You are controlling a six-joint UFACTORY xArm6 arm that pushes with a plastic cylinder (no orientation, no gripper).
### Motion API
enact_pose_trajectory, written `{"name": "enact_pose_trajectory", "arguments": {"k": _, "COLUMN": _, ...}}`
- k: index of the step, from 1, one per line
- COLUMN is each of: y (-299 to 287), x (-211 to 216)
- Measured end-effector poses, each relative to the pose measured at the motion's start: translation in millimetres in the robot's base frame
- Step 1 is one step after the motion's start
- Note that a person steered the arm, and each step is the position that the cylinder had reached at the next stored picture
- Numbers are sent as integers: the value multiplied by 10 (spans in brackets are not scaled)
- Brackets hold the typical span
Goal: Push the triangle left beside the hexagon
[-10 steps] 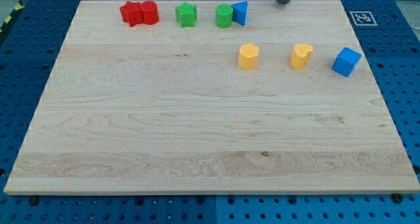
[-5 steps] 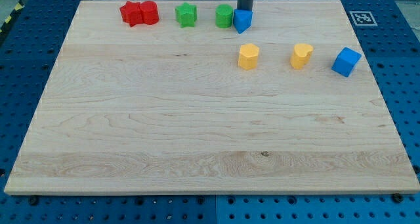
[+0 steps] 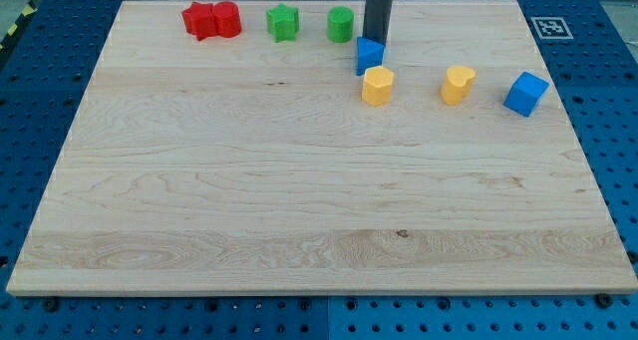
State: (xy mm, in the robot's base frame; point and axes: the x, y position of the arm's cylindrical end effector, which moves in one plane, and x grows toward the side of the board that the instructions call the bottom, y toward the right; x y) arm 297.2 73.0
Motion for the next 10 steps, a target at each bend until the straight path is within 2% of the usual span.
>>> {"name": "enact_pose_trajectory", "arguments": {"k": 3, "y": 202, "x": 191}}
{"name": "enact_pose_trajectory", "arguments": {"k": 7, "y": -693, "x": 224}}
{"name": "enact_pose_trajectory", "arguments": {"k": 8, "y": -672, "x": 224}}
{"name": "enact_pose_trajectory", "arguments": {"k": 10, "y": 156, "x": 378}}
